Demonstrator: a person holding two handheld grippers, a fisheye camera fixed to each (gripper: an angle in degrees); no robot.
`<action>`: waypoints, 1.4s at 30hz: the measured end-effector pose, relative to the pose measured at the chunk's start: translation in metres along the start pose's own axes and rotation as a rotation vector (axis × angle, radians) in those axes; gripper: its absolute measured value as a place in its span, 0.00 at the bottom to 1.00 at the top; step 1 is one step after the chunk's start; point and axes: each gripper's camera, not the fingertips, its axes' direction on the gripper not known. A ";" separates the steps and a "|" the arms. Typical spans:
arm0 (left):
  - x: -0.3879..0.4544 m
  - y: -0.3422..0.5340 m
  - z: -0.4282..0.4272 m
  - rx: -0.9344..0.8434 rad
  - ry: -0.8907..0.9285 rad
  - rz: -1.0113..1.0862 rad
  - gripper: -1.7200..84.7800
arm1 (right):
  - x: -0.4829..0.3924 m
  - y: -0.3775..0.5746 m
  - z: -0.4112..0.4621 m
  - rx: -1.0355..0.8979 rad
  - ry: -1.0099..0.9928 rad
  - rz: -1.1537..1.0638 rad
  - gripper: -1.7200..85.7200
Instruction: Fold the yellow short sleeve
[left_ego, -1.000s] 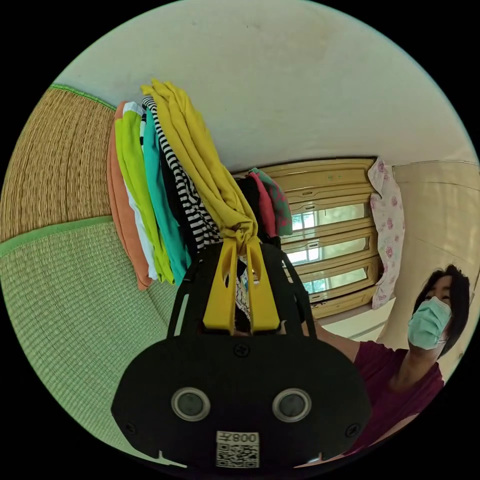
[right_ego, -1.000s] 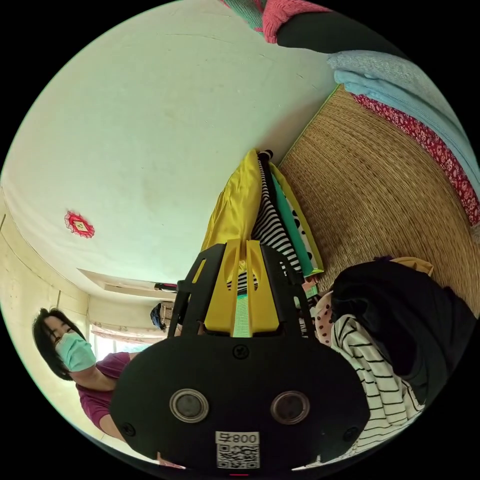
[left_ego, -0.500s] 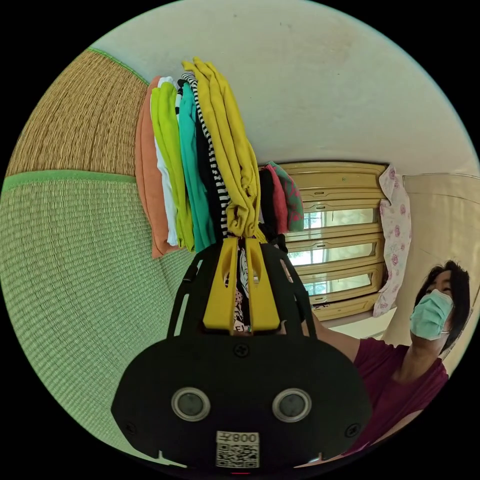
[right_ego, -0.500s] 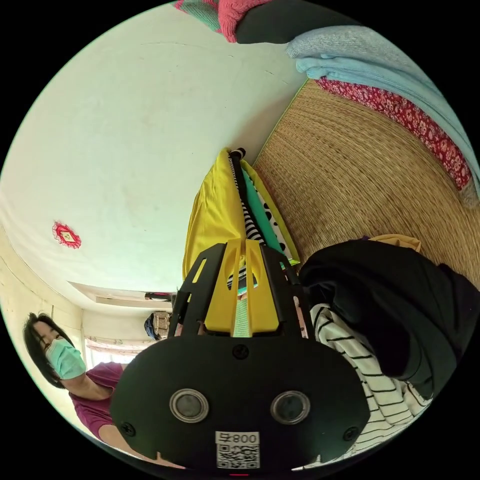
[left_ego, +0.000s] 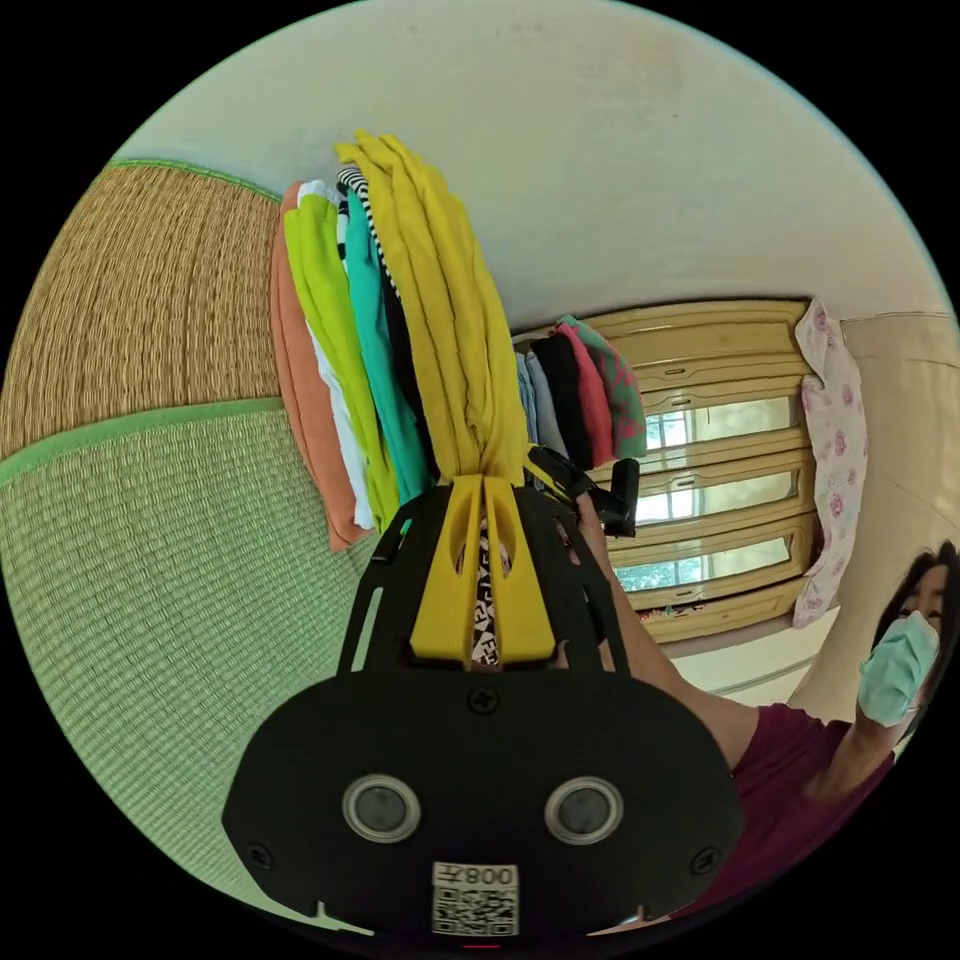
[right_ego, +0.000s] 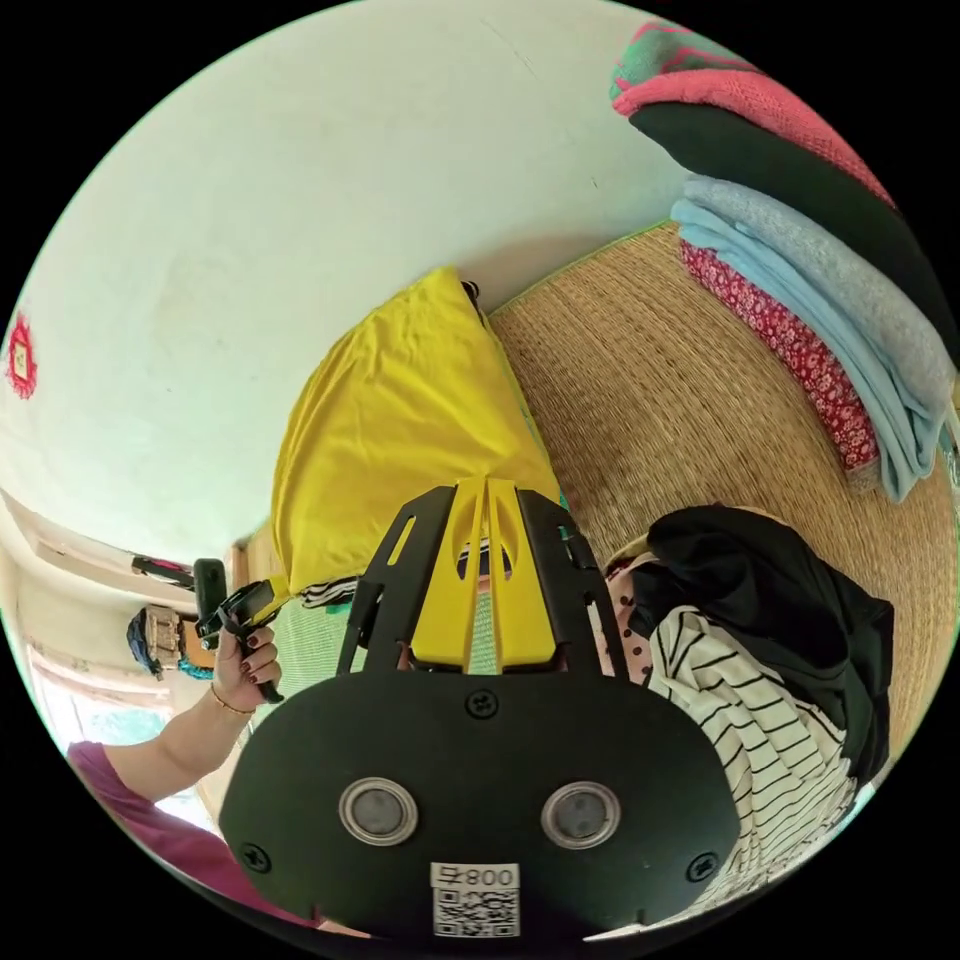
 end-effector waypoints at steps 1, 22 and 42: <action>-0.001 0.002 -0.001 0.001 0.001 0.000 0.02 | 0.007 0.005 0.004 -0.003 -0.005 0.031 0.02; -0.031 0.168 -0.076 -0.108 -0.131 0.038 0.02 | -0.138 0.198 0.134 -0.107 0.047 -0.431 0.02; 0.020 0.497 -0.193 -0.124 -0.585 0.540 0.02 | -0.153 0.578 0.026 0.393 0.171 -0.556 0.02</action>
